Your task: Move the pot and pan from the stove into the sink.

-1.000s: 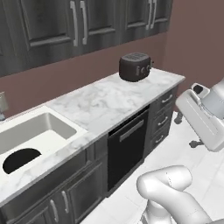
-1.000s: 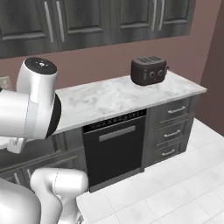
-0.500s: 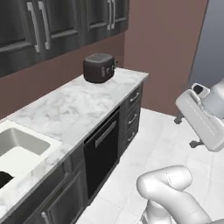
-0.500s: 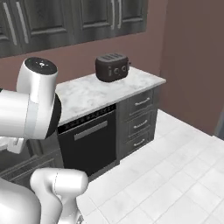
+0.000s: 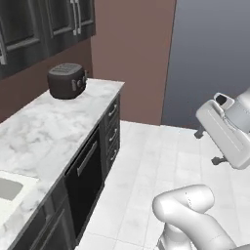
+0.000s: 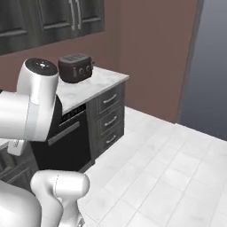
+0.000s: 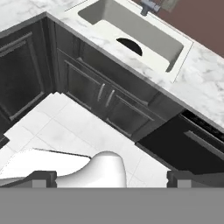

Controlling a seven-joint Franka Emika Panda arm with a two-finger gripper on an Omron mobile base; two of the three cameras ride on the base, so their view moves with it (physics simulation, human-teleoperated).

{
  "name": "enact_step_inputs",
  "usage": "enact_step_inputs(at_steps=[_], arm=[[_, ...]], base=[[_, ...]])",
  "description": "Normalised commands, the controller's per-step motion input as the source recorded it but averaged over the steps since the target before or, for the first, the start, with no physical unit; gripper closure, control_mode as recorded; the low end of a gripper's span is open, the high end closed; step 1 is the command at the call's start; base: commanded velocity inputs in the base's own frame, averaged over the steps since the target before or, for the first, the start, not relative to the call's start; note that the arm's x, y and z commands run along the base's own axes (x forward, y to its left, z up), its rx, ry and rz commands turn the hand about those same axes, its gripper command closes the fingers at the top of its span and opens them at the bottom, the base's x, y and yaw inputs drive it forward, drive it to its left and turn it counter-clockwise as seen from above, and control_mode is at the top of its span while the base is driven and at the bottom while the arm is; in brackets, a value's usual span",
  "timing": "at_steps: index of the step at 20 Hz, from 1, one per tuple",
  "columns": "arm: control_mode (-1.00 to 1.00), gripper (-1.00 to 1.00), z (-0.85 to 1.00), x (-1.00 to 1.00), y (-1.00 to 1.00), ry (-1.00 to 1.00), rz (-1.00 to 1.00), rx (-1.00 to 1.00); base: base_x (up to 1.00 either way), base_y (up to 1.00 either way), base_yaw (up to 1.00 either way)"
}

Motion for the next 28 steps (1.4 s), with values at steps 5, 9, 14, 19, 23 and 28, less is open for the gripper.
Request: enact_step_inputs(at_steps=[5, 9, 14, 19, 23, 28], arm=[[1.00, -1.00, 0.00, 0.00, 0.00, 0.00, 0.00, 0.00], [1.00, -1.00, 0.00, 0.00, 0.00, 0.00, 0.00, 0.00], [1.00, -1.00, 0.00, 0.00, 0.00, 0.00, 0.00, 0.00], [1.00, -1.00, 0.00, 0.00, 0.00, 0.00, 0.00, 0.00], [1.00, -1.00, 0.00, 0.00, 0.00, 0.00, 0.00, 0.00], [1.00, -1.00, 0.00, 0.00, 0.00, 0.00, 0.00, 0.00]], base=[[0.00, -0.19, -0.44], [0.00, -0.20, -0.44], [0.04, -0.18, -0.45], [0.06, -0.17, -0.45], [0.06, -0.18, -0.45], [0.05, -0.19, -0.45]])
